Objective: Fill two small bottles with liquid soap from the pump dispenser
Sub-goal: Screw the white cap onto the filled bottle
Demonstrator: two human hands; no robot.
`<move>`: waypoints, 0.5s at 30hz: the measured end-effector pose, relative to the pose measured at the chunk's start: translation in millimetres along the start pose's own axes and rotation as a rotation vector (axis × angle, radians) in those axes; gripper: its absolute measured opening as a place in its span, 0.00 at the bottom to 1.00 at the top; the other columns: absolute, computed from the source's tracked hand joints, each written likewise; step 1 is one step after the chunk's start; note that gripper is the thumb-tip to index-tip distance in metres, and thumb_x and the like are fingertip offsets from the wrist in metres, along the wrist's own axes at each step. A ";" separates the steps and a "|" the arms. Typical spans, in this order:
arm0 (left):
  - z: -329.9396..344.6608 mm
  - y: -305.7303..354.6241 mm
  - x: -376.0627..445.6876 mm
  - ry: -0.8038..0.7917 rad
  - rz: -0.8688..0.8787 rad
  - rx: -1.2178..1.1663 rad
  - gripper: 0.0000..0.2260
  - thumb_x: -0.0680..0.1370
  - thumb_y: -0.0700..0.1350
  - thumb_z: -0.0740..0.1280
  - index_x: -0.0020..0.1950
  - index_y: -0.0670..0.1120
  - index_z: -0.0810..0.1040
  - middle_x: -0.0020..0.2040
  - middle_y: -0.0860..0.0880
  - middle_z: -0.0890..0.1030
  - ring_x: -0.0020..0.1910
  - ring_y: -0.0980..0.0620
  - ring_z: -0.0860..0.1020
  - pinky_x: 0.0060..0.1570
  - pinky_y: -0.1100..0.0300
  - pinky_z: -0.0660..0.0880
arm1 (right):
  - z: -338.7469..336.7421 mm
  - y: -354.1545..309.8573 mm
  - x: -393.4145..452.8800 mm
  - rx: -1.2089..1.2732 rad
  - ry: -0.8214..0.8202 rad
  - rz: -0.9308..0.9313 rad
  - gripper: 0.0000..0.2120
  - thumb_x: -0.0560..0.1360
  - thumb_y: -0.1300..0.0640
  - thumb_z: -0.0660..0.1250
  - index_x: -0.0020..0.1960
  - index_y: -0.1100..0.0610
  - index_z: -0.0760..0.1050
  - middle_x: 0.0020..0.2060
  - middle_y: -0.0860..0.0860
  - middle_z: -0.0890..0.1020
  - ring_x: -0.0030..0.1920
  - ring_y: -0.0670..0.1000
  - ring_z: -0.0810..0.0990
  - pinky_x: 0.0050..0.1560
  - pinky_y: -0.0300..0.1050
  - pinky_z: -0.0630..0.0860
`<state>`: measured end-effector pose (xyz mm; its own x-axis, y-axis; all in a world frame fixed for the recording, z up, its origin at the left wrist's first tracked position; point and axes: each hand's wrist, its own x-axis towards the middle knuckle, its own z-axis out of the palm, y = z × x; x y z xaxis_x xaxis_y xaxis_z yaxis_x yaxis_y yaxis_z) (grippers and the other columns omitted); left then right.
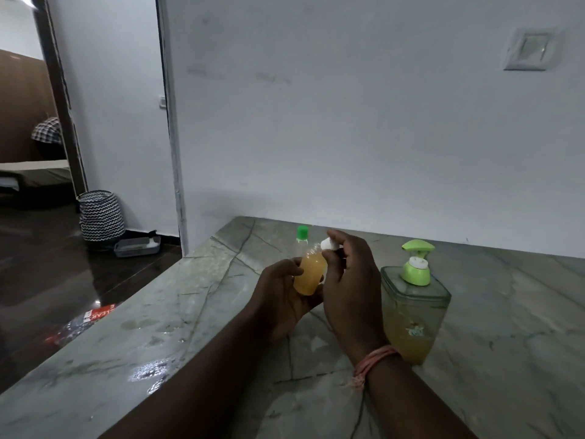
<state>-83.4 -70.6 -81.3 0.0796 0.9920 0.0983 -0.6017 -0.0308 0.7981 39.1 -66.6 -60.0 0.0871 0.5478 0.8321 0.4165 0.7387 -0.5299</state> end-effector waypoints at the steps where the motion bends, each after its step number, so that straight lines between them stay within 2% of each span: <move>1: 0.3 -0.7 -0.2 -0.010 -0.009 0.008 0.25 0.73 0.42 0.60 0.70 0.37 0.71 0.60 0.33 0.74 0.51 0.39 0.78 0.51 0.47 0.78 | -0.4 0.1 0.0 0.000 -0.008 -0.006 0.14 0.78 0.67 0.65 0.61 0.56 0.77 0.55 0.48 0.79 0.56 0.42 0.75 0.56 0.26 0.68; 5: 3.1 -2.0 -0.4 -0.049 -0.041 0.040 0.27 0.71 0.43 0.62 0.70 0.37 0.71 0.59 0.34 0.76 0.49 0.40 0.80 0.49 0.49 0.79 | -1.5 0.8 0.4 0.003 -0.029 -0.012 0.15 0.78 0.69 0.64 0.61 0.57 0.78 0.54 0.50 0.78 0.54 0.40 0.74 0.53 0.22 0.65; 10: -1.1 -4.0 0.9 -0.102 -0.028 0.058 0.23 0.73 0.42 0.60 0.68 0.38 0.74 0.59 0.35 0.79 0.50 0.41 0.81 0.50 0.49 0.80 | -1.5 1.2 3.7 -0.002 -0.068 0.053 0.15 0.78 0.69 0.63 0.62 0.56 0.78 0.55 0.50 0.78 0.54 0.39 0.73 0.52 0.20 0.65; 13: 1.1 -3.4 -0.4 -0.116 -0.035 0.079 0.22 0.74 0.41 0.60 0.68 0.38 0.74 0.58 0.36 0.80 0.50 0.42 0.81 0.50 0.50 0.81 | -1.1 0.7 3.8 -0.027 -0.086 0.088 0.16 0.79 0.69 0.62 0.63 0.57 0.77 0.56 0.51 0.77 0.56 0.43 0.74 0.54 0.24 0.65; 15: 2.5 -3.4 -1.3 -0.110 -0.034 0.088 0.22 0.73 0.41 0.59 0.66 0.39 0.75 0.57 0.36 0.80 0.49 0.42 0.82 0.49 0.51 0.81 | 0.1 0.0 4.3 -0.042 -0.107 0.096 0.16 0.79 0.68 0.62 0.64 0.57 0.76 0.57 0.51 0.77 0.57 0.46 0.74 0.57 0.32 0.68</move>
<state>-79.5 -72.1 -82.6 0.1880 0.9734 0.1307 -0.5253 -0.0127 0.8508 39.4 -64.1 -56.4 0.0327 0.6556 0.7544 0.4484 0.6650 -0.5973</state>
